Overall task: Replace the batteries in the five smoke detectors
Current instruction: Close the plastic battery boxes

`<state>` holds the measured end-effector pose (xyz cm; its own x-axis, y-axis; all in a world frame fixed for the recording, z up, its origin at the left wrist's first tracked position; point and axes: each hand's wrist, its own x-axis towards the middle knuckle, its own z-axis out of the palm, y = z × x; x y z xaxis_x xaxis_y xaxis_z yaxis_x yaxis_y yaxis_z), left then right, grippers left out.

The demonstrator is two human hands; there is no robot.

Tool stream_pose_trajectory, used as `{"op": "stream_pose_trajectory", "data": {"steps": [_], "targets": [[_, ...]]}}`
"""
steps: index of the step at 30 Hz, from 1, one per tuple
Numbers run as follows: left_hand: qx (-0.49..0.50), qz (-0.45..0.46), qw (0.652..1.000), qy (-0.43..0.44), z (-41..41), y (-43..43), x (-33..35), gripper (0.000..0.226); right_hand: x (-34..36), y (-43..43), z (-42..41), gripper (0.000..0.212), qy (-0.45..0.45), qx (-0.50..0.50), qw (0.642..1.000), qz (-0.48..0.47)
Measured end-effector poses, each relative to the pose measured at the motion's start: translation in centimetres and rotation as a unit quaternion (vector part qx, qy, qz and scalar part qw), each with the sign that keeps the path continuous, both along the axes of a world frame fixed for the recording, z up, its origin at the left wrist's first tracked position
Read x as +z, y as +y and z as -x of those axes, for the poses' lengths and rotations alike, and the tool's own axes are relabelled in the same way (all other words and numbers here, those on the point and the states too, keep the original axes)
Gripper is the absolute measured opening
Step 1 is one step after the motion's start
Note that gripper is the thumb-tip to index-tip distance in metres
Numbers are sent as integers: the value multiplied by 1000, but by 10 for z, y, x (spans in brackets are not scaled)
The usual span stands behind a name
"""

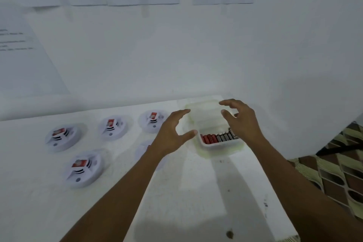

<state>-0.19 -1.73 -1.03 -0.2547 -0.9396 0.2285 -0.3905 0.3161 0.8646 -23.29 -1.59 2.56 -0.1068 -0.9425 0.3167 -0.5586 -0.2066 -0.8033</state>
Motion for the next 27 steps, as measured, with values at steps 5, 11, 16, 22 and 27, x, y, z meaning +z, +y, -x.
{"op": "stream_pose_trajectory", "data": {"steps": [5, 11, 16, 22, 27], "targets": [[-39, -58, 997, -27, 34, -2, -18, 95, -23, 6, 53, 19, -9, -26, 998, -63], [-25, -71, 997, -14, 55, -4, -16, 103, -35, -1, 78, 17, -144, 6, 983, -117], [-18, -83, 996, -24, 53, -2, -18, 107, -42, -8, 88, 16, -226, 11, 966, -128], [17, -87, 996, 13, 31, 3, -18, 102, -64, -11, 91, 16, -49, 43, 986, -154], [36, -92, 994, 43, 7, 10, -14, 102, -73, -10, 88, 24, 19, 75, 986, -144]]}}
